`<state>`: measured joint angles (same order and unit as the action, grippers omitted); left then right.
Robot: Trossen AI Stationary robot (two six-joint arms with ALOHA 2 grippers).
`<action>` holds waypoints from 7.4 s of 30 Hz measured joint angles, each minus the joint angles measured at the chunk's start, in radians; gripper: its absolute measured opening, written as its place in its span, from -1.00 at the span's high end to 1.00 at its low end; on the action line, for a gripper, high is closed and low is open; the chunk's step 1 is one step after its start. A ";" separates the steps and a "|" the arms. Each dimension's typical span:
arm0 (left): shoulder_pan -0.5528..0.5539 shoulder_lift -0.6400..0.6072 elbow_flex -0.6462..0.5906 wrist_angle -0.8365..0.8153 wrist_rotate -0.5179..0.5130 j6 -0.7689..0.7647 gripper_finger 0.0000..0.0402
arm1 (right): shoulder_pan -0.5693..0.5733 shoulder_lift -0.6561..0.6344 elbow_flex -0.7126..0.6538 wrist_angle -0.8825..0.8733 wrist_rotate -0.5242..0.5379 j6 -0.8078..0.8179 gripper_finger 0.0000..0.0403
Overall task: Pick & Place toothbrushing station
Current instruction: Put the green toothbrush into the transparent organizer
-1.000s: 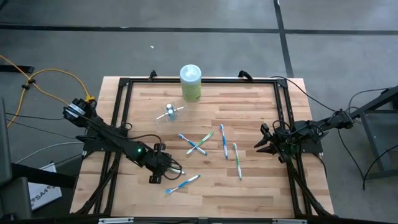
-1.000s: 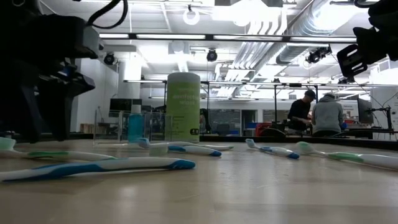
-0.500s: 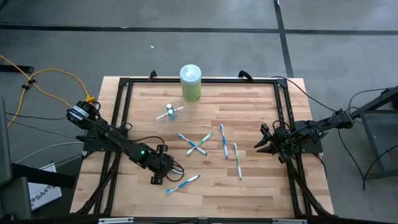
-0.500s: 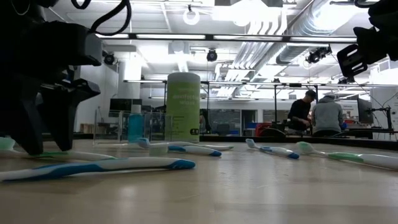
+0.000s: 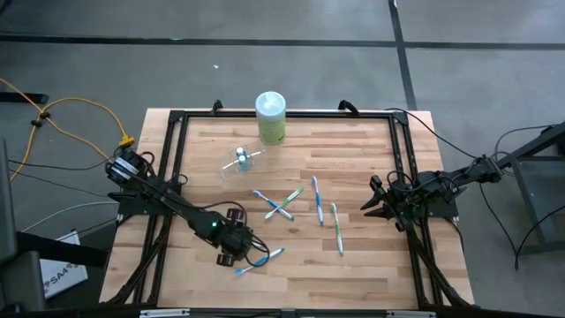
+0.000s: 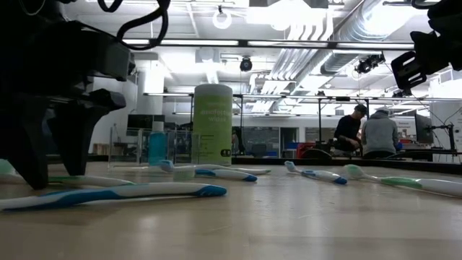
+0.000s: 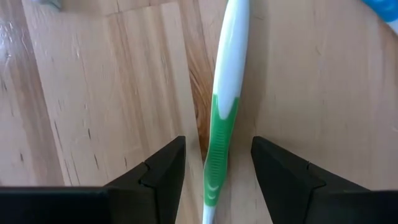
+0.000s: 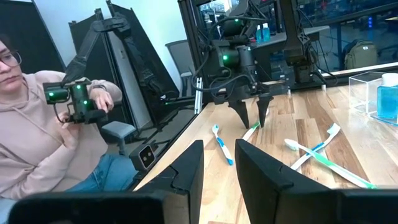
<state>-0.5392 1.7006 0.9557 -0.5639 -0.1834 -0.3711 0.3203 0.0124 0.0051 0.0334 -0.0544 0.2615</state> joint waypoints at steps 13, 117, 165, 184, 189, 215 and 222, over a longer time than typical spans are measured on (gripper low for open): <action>0.021 0.003 0.002 -0.012 0.091 -0.053 0.43 | 0.000 0.000 0.000 0.000 0.000 0.000 0.59; 0.041 -0.060 0.241 -0.527 -0.039 -0.019 0.98 | 0.000 0.000 0.000 0.000 -0.001 0.000 0.59; 0.397 -0.060 0.300 -1.007 -0.436 0.398 0.99 | 0.000 0.000 0.000 0.000 0.000 0.000 0.59; 0.554 -0.069 0.300 -1.008 -0.519 0.675 0.99 | 0.000 0.000 0.000 0.000 0.000 0.000 0.59; 0.566 -0.102 0.299 -1.008 -0.529 0.704 0.99 | 0.000 0.000 0.000 0.000 0.000 0.000 0.59; 0.634 -0.093 0.173 -1.005 -0.531 0.800 0.99 | 0.000 0.000 0.000 0.000 0.000 0.000 0.59; 0.607 0.024 0.173 -1.007 -0.578 0.846 0.99 | 0.000 0.000 0.000 0.000 0.000 0.000 0.59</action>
<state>0.0681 1.7248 1.1290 -1.5707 -0.7609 0.4753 0.3206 0.0123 0.0051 0.0334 -0.0547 0.2615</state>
